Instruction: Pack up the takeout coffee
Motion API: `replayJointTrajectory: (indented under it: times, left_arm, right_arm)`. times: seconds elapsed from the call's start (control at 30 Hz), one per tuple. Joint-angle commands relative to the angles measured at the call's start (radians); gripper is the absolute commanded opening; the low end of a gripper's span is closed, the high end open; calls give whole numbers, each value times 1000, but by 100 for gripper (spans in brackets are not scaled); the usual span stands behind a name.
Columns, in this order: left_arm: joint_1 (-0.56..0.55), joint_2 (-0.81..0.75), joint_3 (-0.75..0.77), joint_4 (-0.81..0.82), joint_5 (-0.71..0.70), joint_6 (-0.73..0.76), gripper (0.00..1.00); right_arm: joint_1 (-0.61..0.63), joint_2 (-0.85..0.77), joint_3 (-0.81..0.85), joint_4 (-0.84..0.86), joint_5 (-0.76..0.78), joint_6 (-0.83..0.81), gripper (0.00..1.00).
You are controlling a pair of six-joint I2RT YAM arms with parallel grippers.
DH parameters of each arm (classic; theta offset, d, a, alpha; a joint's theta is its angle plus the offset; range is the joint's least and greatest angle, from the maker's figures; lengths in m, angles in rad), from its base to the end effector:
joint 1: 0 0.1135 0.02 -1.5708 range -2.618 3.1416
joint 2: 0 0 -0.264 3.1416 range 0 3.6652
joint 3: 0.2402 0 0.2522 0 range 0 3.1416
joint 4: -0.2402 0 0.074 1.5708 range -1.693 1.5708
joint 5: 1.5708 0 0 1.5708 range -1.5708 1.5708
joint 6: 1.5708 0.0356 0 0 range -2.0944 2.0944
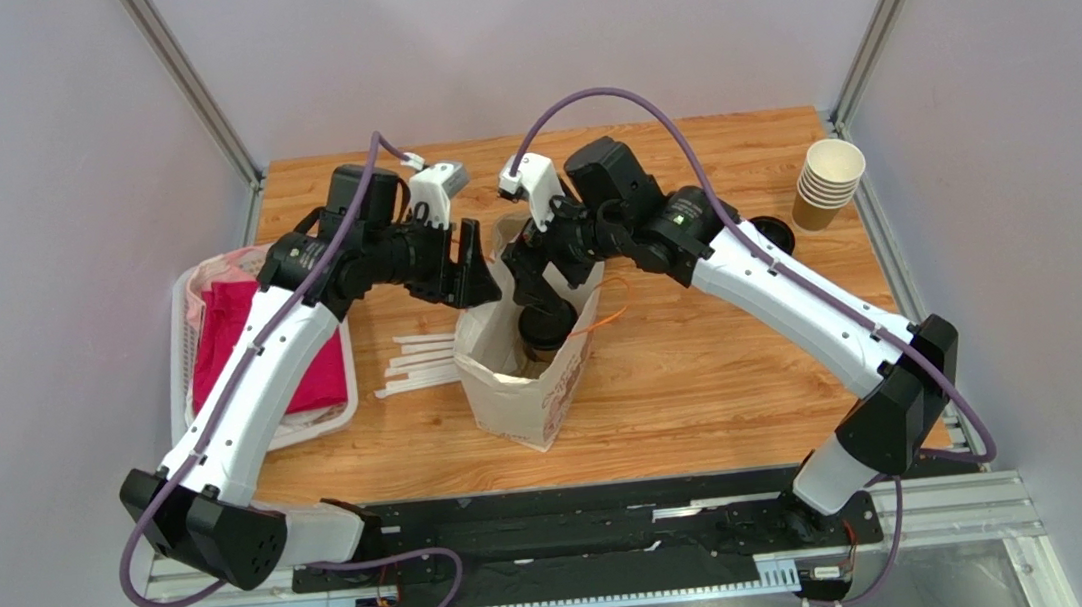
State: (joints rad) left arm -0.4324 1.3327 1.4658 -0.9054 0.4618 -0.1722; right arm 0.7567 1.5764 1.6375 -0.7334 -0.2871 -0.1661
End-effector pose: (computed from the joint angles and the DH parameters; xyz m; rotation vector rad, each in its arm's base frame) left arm 0.2371 -0.1269 0.3882 0.5434 2.3318 -0.8340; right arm 0.2453 0.2455 0.3850 -1.1590 1.9737 0.6361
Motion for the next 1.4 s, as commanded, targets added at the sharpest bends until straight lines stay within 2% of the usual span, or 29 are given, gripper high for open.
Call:
replayJointTrajectory:
  times: [0.0,0.23,0.43,0.6,1.07,1.37]
  left_arm:
    - [-5,-40,36,-33,38,82,74]
    - [-11,-40,37,-41,61,181,83]
    - [-12,-12,73,-72,72,289,86]
    - [-12,-43,42,-56,130,353,90]
    - [-12,-78,-25,-27,160,505,91]
    - [-16,-47,21,7,127,542,91]
  right_arm:
    - [-8,-38,47,49,20,23,95]
    - [-25,-42,47,49,23,33,96]
    - [-30,-47,45,48,29,25,96]
    - [-45,-46,48,49,26,25,96]
    - [-76,-42,45,52,9,33,96]
    - [-83,-47,36,57,-7,27,96]
